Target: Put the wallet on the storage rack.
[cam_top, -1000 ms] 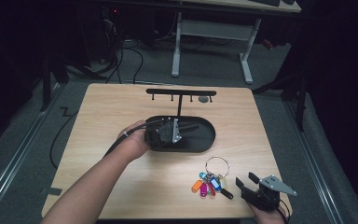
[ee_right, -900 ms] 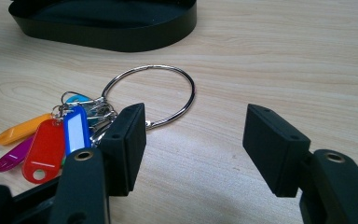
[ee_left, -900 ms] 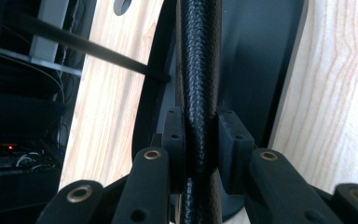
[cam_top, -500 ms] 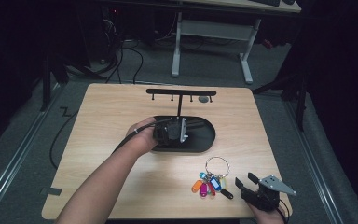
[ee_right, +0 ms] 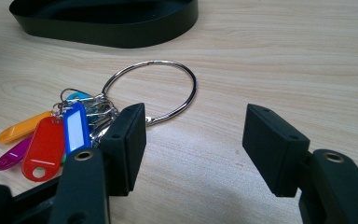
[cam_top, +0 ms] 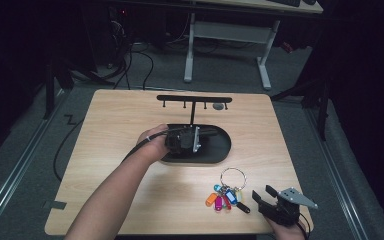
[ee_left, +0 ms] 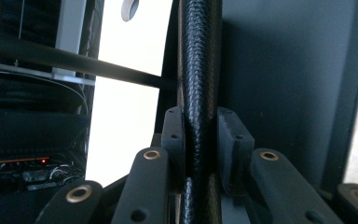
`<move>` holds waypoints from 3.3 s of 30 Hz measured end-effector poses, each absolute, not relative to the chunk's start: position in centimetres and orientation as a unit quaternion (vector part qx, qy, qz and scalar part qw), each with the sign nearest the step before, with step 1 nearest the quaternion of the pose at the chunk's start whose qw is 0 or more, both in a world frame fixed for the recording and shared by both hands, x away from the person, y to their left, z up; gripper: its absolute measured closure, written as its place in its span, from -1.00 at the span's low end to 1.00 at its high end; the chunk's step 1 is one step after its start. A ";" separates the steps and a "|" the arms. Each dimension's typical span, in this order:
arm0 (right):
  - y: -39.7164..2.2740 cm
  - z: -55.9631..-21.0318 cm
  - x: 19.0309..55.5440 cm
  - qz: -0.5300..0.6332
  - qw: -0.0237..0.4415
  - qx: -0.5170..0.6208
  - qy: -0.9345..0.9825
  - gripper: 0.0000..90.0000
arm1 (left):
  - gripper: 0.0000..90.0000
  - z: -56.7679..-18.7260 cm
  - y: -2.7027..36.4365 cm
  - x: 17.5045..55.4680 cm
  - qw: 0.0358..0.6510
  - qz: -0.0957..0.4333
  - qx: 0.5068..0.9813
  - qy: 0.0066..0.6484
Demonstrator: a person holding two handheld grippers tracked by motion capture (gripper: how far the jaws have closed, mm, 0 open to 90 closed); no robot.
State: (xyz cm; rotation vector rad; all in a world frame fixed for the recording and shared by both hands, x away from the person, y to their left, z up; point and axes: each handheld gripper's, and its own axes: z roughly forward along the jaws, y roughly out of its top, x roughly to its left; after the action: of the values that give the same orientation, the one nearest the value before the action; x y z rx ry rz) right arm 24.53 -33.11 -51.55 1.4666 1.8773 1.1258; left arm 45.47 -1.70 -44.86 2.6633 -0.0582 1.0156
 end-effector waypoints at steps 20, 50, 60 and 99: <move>-33.0 -51.7 24.6 0.412 0.244 0.538 0.694 -0.11 | 0.60 -46.6 -1.6 45.8 0.131 0.339 0.931 -0.017; -32.6 -51.6 24.7 0.403 0.250 0.530 0.703 -0.11 | 0.26 -45.2 2.3 41.1 0.230 0.240 0.936 0.112; -32.5 -51.7 24.8 0.400 0.250 0.529 0.706 -0.10 | 0.21 -47.1 5.9 38.1 0.307 0.182 0.914 0.192; -32.0 -51.7 24.8 0.386 0.240 0.531 0.715 -0.07 | -0.14 -51.2 16.4 28.0 0.385 0.147 0.860 0.300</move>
State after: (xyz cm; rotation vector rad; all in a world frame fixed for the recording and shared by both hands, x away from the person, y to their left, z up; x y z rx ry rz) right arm 24.75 -32.01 -51.73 1.4542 1.9555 1.0562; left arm 27.97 16.36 -51.19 2.1913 0.7635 0.3735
